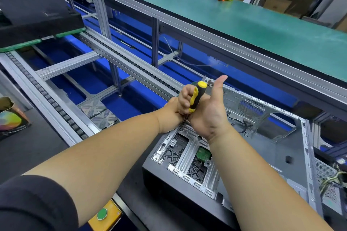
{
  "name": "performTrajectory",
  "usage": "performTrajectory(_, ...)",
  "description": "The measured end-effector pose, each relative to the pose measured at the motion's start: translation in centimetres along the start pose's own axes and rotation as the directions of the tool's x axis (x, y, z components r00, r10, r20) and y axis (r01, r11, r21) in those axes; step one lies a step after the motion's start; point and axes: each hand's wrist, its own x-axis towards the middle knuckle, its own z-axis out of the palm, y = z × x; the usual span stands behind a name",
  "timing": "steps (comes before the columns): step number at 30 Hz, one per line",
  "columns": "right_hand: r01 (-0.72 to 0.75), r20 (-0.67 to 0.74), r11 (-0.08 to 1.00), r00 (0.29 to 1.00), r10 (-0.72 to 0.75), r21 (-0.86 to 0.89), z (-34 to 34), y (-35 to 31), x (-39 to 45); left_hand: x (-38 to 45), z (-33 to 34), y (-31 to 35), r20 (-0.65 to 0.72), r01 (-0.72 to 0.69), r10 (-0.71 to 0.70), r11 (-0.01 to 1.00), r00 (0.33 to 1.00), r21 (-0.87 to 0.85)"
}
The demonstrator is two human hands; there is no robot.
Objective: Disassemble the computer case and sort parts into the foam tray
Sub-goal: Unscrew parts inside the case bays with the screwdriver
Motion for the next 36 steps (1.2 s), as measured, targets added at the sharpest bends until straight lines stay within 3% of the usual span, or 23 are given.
performTrajectory(7,0.021,-0.039,0.999,0.999,-0.020,0.025,-0.6,0.2,-0.3,0.1,0.0,0.2,0.016,-0.008,0.009,0.999,1.000,-0.052)
performTrajectory(13,0.002,-0.119,0.995,0.993,-0.015,-0.103,-0.6,-0.7,-0.4,-0.2,-0.4,0.5,0.050,-0.144,0.145,0.989,0.988,-0.016)
performTrajectory(15,-0.011,-0.124,0.999,0.992,0.005,-0.044,-0.6,-1.4,-0.5,-0.2,-0.4,0.3,0.054,-0.170,0.170,0.985,0.984,-0.018)
performTrajectory(18,0.085,-0.117,0.995,0.990,-0.078,0.055,-0.2,-2.0,-0.7,0.0,-0.4,-0.2,0.057,-0.182,0.185,0.982,0.981,-0.053)
performTrajectory(21,0.207,-0.128,0.978,0.971,-0.203,0.017,0.3,-1.8,-0.9,0.2,-0.4,-0.3,0.094,-0.199,0.202,0.979,0.975,-0.043)
performTrajectory(25,0.233,-0.130,0.972,0.965,-0.229,0.017,0.3,-1.3,-0.8,0.4,-0.3,-0.2,0.083,-0.276,0.274,0.961,0.958,0.017)
performTrajectory(36,0.207,-0.134,0.977,0.971,-0.201,0.040,0.2,-0.3,-0.4,0.4,-0.3,-0.1,0.059,-0.220,0.219,0.975,0.974,0.014)
